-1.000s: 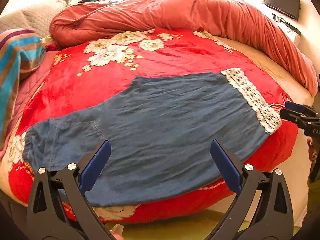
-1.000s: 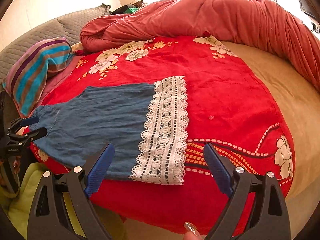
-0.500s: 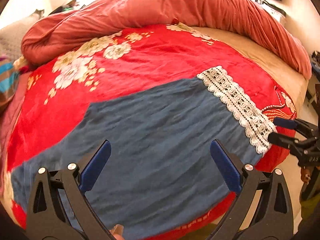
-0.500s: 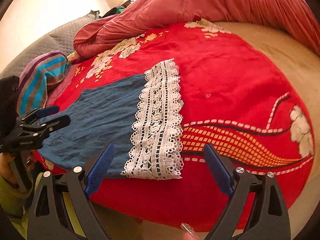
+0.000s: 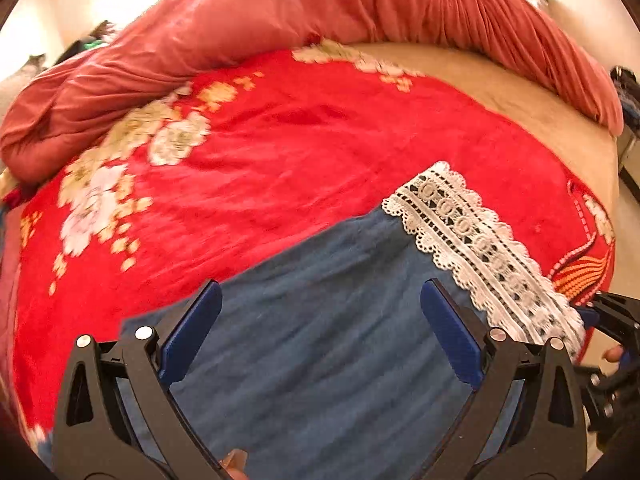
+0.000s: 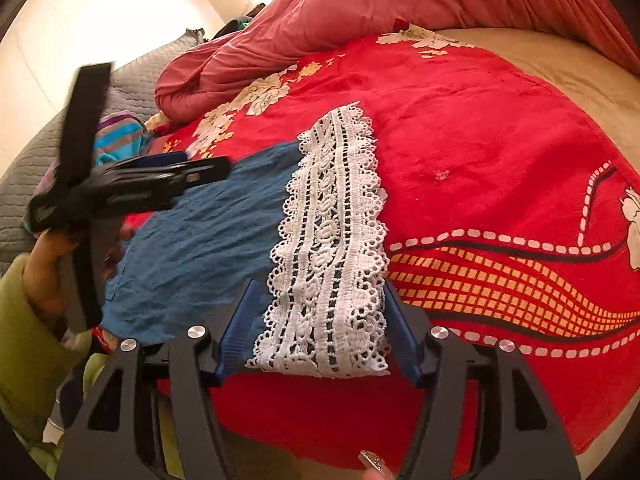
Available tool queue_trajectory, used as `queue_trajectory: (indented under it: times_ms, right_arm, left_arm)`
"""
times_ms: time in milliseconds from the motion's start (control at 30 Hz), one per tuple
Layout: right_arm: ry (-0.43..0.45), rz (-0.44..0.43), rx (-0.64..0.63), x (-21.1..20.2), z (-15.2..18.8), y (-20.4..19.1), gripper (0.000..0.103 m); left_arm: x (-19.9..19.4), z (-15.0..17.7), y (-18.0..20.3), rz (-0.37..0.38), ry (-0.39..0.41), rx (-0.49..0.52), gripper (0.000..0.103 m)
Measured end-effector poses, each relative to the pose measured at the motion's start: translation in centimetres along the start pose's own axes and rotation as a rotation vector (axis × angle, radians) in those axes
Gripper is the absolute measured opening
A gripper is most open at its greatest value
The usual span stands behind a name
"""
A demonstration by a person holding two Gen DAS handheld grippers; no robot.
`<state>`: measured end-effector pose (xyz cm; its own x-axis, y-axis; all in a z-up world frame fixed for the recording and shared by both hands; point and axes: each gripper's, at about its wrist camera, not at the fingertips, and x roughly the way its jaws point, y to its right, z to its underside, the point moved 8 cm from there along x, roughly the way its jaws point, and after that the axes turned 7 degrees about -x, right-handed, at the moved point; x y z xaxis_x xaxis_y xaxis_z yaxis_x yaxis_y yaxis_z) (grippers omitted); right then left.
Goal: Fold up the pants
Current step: 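Close both grippers on the lace hem of the denim leg, then lift the lace-hemmed leg over the other leg with both grippers, then open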
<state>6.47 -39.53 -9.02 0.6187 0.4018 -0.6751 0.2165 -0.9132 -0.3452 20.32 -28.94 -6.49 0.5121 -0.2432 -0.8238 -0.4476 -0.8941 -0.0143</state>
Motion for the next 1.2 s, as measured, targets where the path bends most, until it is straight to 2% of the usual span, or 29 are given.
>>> queue_trajectory:
  times_ms: [167, 233, 400, 433, 567, 600, 633, 667, 700, 733, 867, 1000, 1200]
  right_arm:
    - [0.009, -0.022, 0.008, 0.2, -0.1, 0.1, 0.060]
    - [0.011, -0.033, 0.002, 0.4, -0.3, 0.1, 0.060]
    - [0.016, -0.050, 0.000, 0.8, -0.5, 0.0, 0.060]
    - [0.016, -0.052, -0.004, 0.9, -0.5, 0.0, 0.060]
    - [0.012, -0.052, -0.019, 1.3, -0.8, -0.2, 0.057]
    - [0.009, -0.050, -0.022, 1.5, -0.8, -0.3, 0.056]
    - [0.007, -0.050, -0.025, 1.7, -0.9, -0.5, 0.054]
    - [0.006, -0.049, -0.029, 1.8, -1.0, -0.6, 0.049]
    - [0.004, -0.048, -0.033, 1.9, -1.1, -0.8, 0.047]
    - [0.002, -0.043, -0.035, 2.1, -1.2, -0.8, 0.043]
    - [0.001, -0.053, -0.049, 2.3, -1.6, -1.3, 0.023]
    - [0.016, -0.063, -0.090, 1.8, -2.5, -2.7, 0.020]
    - [0.052, -0.097, -0.194, 1.1, -4.8, -6.8, 0.020]
  left_arm:
    - [2.9, -1.7, 0.9, 0.004, -0.033, 0.067, 0.092]
    - [3.8, -2.1, 0.9, 0.011, -0.048, 0.067, 0.085]
    - [6.2, -1.9, 1.6, 0.101, -0.081, 0.062, 0.077]
    - [6.5, -1.7, 1.8, 0.116, -0.087, 0.068, 0.070]
    - [6.9, -1.3, 1.8, 0.197, -0.115, -0.005, 0.058]
    - [6.8, -1.2, 2.0, 0.204, -0.115, -0.005, 0.051]
    - [6.5, -1.1, 2.5, 0.216, -0.112, 0.009, 0.038]
    - [6.3, -1.0, 3.1, 0.224, -0.109, 0.025, 0.031]
    - [6.2, -1.0, 3.5, 0.225, -0.106, 0.037, 0.018]
    - [6.0, -0.9, 4.0, 0.213, -0.097, 0.049, 0.013]
    - [5.8, -0.7, 3.7, 0.227, -0.079, -0.005, 0.009]
    - [5.0, -1.1, 2.8, 0.274, -0.058, -0.065, 0.002]
    - [2.3, -1.8, 1.3, 0.344, -0.003, -0.137, 0.001]
